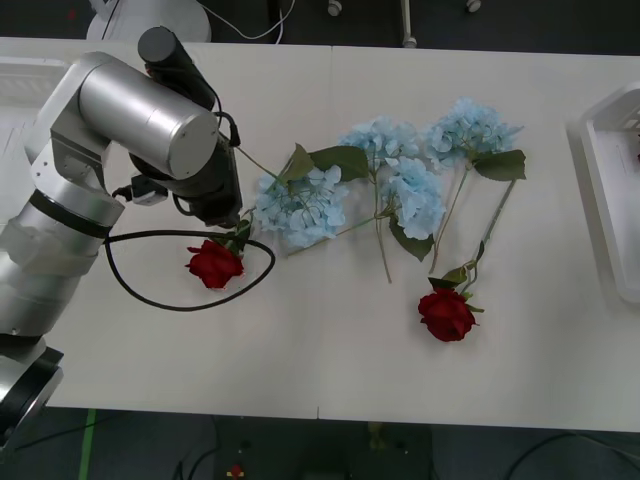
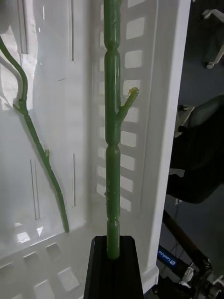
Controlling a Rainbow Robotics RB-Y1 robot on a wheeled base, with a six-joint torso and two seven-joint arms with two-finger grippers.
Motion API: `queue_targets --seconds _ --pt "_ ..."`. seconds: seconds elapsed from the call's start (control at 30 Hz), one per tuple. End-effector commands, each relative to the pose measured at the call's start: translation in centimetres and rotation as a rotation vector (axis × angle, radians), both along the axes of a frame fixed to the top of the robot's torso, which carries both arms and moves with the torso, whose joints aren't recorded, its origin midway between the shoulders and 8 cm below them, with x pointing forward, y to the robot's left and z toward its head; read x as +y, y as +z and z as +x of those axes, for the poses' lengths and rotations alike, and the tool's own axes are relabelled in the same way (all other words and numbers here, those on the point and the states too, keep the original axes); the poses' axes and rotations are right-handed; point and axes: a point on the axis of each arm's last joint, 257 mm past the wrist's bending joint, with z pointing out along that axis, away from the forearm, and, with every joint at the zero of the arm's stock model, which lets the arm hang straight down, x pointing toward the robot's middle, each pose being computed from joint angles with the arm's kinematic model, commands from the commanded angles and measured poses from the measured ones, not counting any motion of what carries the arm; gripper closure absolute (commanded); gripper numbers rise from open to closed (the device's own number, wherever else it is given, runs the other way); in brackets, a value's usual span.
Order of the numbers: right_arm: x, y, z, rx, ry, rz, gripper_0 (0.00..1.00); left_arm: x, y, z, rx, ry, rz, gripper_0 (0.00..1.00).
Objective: Put the red flowers into the right box and the blue flowers into the left box
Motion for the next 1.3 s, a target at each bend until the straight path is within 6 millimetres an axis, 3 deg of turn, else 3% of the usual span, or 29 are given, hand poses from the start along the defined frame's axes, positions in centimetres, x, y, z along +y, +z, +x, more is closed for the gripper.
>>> queue_targets --seconds 0.03,0.23,0.4,0.47,0.5,0.53,0.6,0.7,0.8,0.9,0.97,1.0,1.03,1.1,1.13,1.17,1.2,1.23,1.3 --pt "-1.7 -1.2 -1.8 0.020 -0.026 -0.032 1.00 -2.6 -0.3 -0.1 -0.007 -0.047 0.036 0.00" --pt "-2.2 -3.7 -3.9 0.056 -0.063 -0.016 1.00 -3.2 -5.2 0.1 0.026 -0.041 0.091 0.00" --pt "-2.1 -4.3 -4.1 0.065 -0.065 -0.011 1.00 -2.4 -6.5 0.6 0.034 -0.014 0.084 0.00" --pt "-2.1 -4.3 -4.1 0.065 -0.065 -0.011 0.72 -2.1 -6.8 0.6 0.038 -0.006 0.089 0.00" --pt "-2.1 -4.4 -4.2 0.065 -0.064 -0.009 0.47 -1.7 -7.2 0.5 0.047 -0.001 0.094 0.00" --pt "-2.1 -4.3 -4.2 0.066 -0.061 -0.007 0.30 -1.2 -7.6 0.4 0.058 0.006 0.097 0.00" --pt "-2.2 -4.3 -4.3 0.064 -0.066 0.002 0.20 -0.6 -8.6 0.2 0.073 0.013 0.104 0.00" --pt "-1.7 -3.8 -3.7 0.039 -0.073 0.032 0.18 0.4 -10.2 -0.1 0.082 0.022 0.114 0.00" --pt "0.6 -3.0 -2.0 -0.026 -0.110 0.145 0.18 1.2 -11.4 -0.4 0.084 0.025 0.119 0.00" --pt "4.0 -1.5 0.7 -0.119 -0.152 0.296 0.18 1.8 -12.2 -1.0 0.099 0.027 0.124 0.00" --pt "6.8 -0.7 2.6 -0.178 -0.173 0.405 0.18 2.0 -12.6 -1.3 0.108 0.026 0.124 0.00" --pt "9.3 -0.4 3.6 -0.222 -0.213 0.514 0.18 2.1 -12.8 -1.5 0.114 0.025 0.125 0.00" --pt "10.1 -0.3 3.9 -0.235 -0.229 0.548 0.18 2.2 -12.9 -1.5 0.117 0.025 0.127 0.03" --pt "14.6 0.5 5.1 -0.291 -0.290 0.703 0.18 2.5 -13.3 -1.9 0.125 0.022 0.130 0.47" --pt "15.8 0.8 5.5 -0.309 -0.305 0.742 0.18 2.5 -13.5 -2.0 0.128 0.023 0.130 0.57" --pt "18.4 1.3 6.1 -0.344 -0.356 0.830 0.18 2.7 -13.7 -2.2 0.133 0.021 0.132 0.87" --pt "20.5 1.6 6.4 -0.375 -0.429 0.910 0.18 2.9 -13.9 -2.4 0.140 0.019 0.135 1.00" --pt "21.5 1.7 6.4 -0.381 -0.460 0.940 0.18 2.9 -14.1 -2.5 0.144 0.018 0.133 1.00" --pt "25.6 2.2 6.6 -0.410 -0.600 1.061 0.17 3.2 -14.4 -2.8 0.155 0.015 0.137 1.00"
